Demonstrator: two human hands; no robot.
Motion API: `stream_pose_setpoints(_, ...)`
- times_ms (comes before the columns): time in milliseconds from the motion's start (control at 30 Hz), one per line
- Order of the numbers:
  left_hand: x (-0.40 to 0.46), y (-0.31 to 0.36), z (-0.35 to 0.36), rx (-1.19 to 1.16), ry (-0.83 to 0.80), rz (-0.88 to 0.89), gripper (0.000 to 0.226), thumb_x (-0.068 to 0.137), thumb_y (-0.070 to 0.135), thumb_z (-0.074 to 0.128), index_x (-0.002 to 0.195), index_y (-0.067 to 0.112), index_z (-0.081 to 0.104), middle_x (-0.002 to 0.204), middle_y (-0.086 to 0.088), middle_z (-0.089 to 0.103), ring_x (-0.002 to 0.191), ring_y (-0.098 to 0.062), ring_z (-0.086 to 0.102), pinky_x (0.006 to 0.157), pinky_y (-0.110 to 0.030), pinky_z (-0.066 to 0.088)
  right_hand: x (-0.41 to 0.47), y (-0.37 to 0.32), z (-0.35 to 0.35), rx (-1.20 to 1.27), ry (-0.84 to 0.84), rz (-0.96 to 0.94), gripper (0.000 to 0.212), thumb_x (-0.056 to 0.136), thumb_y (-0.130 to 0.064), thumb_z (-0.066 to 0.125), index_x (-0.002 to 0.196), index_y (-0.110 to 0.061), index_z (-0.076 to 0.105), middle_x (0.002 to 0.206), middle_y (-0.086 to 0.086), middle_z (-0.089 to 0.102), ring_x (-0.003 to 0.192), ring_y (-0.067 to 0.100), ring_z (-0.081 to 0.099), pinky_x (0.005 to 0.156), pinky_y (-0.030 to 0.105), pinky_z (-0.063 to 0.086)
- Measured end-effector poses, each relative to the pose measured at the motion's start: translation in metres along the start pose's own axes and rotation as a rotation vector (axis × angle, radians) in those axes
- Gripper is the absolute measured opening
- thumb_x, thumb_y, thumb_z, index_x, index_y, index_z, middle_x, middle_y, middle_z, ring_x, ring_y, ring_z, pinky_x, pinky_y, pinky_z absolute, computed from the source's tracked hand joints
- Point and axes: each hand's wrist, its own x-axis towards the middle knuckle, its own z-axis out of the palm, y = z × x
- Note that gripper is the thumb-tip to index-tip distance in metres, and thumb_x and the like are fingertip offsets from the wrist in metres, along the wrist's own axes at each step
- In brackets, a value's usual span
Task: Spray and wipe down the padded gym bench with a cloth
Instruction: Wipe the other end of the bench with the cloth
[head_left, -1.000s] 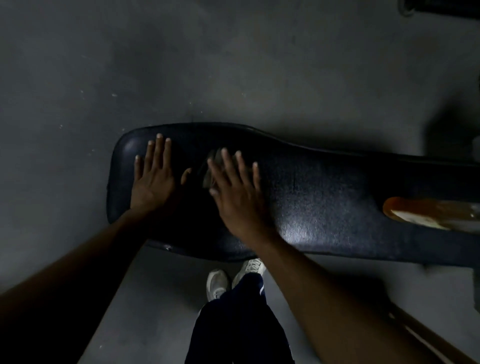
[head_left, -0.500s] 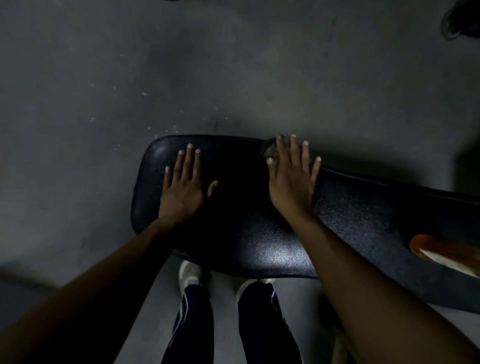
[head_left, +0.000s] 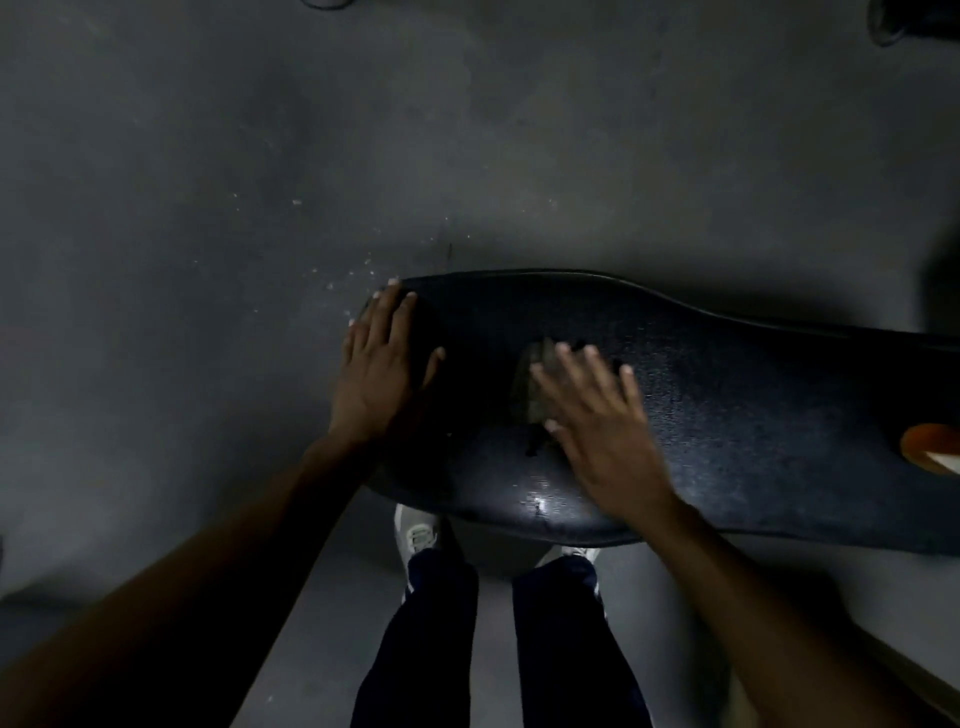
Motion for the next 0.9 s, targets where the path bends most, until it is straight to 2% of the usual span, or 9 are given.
stream_pose_setpoints(133, -0.004, -0.039, -0.014, 0.005, -0.065, 0.020, 0.073, 0.097, 0.046, 0.050, 0.158, 0.021, 0.019, 0.167, -0.004, 0.013, 0.152, -0.027, 0.016, 0.123, -0.046, 0.011, 0.026, -0.018, -0.008, 0.243, 0.101, 0.332, 0.058, 0.110, -0.044, 0.027, 0.167, -0.038, 0.022, 0.179, -0.006, 0.005, 0.166, 0.023, -0.001, 0.132, 0.056, -0.001)
stream_pose_setpoints(200, -0.007, -0.055, -0.019, 0.007, -0.098, 0.050, 0.073, 0.097, 0.050, 0.047, 0.158, 0.027, 0.015, 0.166, -0.004, 0.015, 0.152, -0.027, 0.015, 0.123, -0.046, 0.011, 0.060, -0.038, -0.015, 0.349, 0.189, 0.511, 0.057, 0.110, -0.046, 0.027, 0.167, -0.036, 0.026, 0.179, -0.004, 0.010, 0.166, 0.024, 0.000, 0.130, 0.056, -0.005)
stream_pose_setpoints(267, -0.009, -0.064, -0.024, -0.010, -0.113, 0.085, 0.072, 0.097, 0.049, 0.047, 0.158, 0.029, 0.016, 0.165, -0.005, 0.021, 0.150, -0.028, 0.019, 0.123, -0.047, 0.014, 0.098, -0.061, -0.019, 0.377, 0.230, 0.598, 0.057, 0.110, -0.046, 0.028, 0.166, -0.034, 0.028, 0.179, -0.002, 0.012, 0.166, 0.027, 0.002, 0.129, 0.059, -0.006)
stream_pose_setpoints(333, -0.010, -0.070, -0.026, -0.034, -0.114, 0.104, 0.072, 0.096, 0.048, 0.050, 0.158, 0.029, 0.018, 0.163, -0.005, 0.025, 0.148, -0.029, 0.023, 0.122, -0.048, 0.019, 0.126, -0.088, -0.020, 0.319, 0.202, 0.551, 0.056, 0.111, -0.044, 0.030, 0.166, -0.032, 0.028, 0.178, -0.001, 0.014, 0.166, 0.029, 0.003, 0.129, 0.060, -0.005)
stream_pose_setpoints(400, -0.009, -0.074, -0.027, -0.078, -0.114, 0.112, 0.071, 0.095, 0.044, 0.053, 0.157, 0.028, 0.022, 0.162, -0.005, 0.029, 0.146, -0.030, 0.028, 0.120, -0.048, 0.024, 0.138, -0.119, -0.016, 0.240, 0.150, 0.418, 0.056, 0.113, -0.041, 0.032, 0.167, -0.031, 0.027, 0.178, -0.001, 0.013, 0.166, 0.029, 0.003, 0.129, 0.058, -0.006)
stream_pose_setpoints(467, -0.007, -0.078, -0.026, -0.138, -0.124, 0.109, 0.071, 0.095, 0.041, 0.055, 0.156, 0.021, 0.025, 0.161, -0.007, 0.031, 0.145, -0.030, 0.031, 0.118, -0.049, 0.028, 0.135, -0.145, -0.010, 0.182, 0.121, 0.295, 0.056, 0.113, -0.040, 0.032, 0.168, -0.031, 0.025, 0.179, -0.002, 0.012, 0.166, 0.028, 0.003, 0.130, 0.058, -0.004)
stream_pose_setpoints(567, -0.010, -0.082, -0.024, -0.174, -0.140, 0.111, 0.072, 0.098, 0.041, 0.052, 0.156, 0.012, 0.023, 0.161, -0.010, 0.030, 0.147, -0.027, 0.029, 0.118, -0.048, 0.029, 0.109, -0.162, 0.001, 0.156, 0.081, 0.226, 0.058, 0.114, -0.039, 0.033, 0.169, -0.032, 0.018, 0.179, -0.004, 0.004, 0.166, 0.025, -0.002, 0.132, 0.054, -0.003)
stream_pose_setpoints(733, -0.016, -0.087, -0.024, -0.222, -0.151, 0.116, 0.073, 0.100, 0.045, 0.047, 0.158, 0.015, 0.016, 0.163, -0.007, 0.026, 0.148, -0.024, 0.026, 0.121, -0.044, 0.025, 0.069, -0.142, 0.006, 0.110, 0.034, 0.270, 0.062, 0.113, -0.037, 0.036, 0.169, -0.038, 0.008, 0.177, -0.010, -0.008, 0.165, 0.022, -0.008, 0.133, 0.052, -0.001)
stream_pose_setpoints(900, -0.021, -0.089, -0.022, -0.251, -0.210, 0.113, 0.079, 0.099, 0.050, 0.044, 0.159, 0.017, 0.005, 0.166, -0.005, 0.015, 0.150, -0.024, 0.021, 0.122, -0.043, 0.024, 0.110, -0.123, -0.015, 0.220, 0.084, 0.423, 0.056, 0.114, -0.040, 0.032, 0.168, -0.035, 0.019, 0.179, -0.003, 0.007, 0.166, 0.025, -0.002, 0.132, 0.054, -0.003)
